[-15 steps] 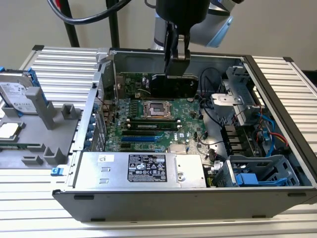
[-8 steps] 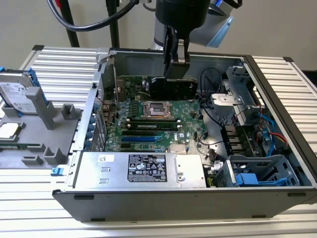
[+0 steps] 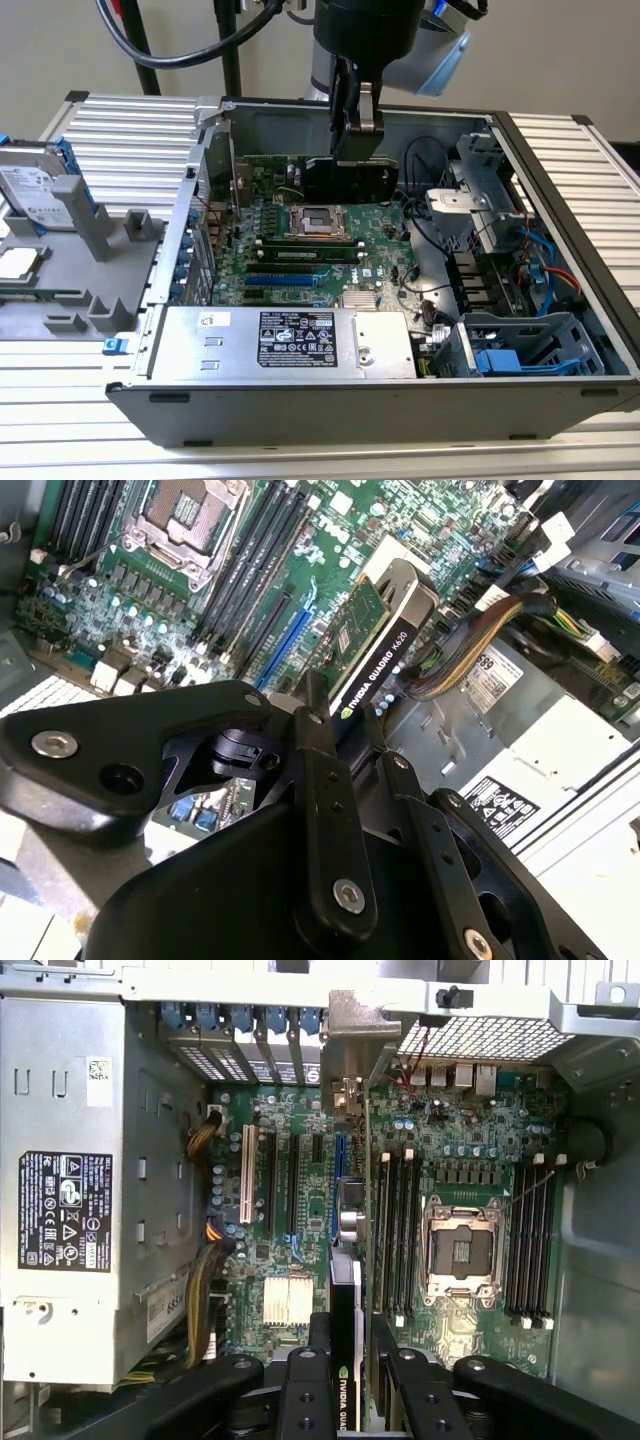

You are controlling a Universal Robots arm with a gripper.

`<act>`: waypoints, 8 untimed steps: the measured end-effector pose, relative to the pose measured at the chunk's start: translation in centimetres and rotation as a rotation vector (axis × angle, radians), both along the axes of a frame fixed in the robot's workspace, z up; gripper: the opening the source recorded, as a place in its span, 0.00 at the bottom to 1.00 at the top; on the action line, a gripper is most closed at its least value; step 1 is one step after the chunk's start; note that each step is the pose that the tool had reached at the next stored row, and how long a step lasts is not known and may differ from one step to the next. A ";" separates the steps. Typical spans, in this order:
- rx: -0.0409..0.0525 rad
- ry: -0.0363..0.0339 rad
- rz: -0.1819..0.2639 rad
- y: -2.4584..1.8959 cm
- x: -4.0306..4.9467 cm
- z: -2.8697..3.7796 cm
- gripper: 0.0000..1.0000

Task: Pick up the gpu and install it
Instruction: 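Insert the gpu into the slot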

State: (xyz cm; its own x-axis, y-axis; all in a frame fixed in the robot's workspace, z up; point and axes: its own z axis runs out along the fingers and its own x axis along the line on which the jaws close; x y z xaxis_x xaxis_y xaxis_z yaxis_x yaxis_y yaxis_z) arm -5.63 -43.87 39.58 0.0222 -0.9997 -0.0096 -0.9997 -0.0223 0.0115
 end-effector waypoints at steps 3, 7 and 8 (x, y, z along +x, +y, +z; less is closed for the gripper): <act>0.0002 -0.0001 0.000 0.00 0.00 -0.05 0.00; 0.0000 0.0000 0.000 0.00 0.00 -0.26 0.00; 0.0000 0.0001 0.000 0.00 0.00 -0.33 0.00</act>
State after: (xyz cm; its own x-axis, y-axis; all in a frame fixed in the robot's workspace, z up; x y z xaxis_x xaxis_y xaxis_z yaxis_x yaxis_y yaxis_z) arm -5.63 -43.87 39.25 0.0223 -0.9997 -0.0096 -0.9997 -0.0224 0.0116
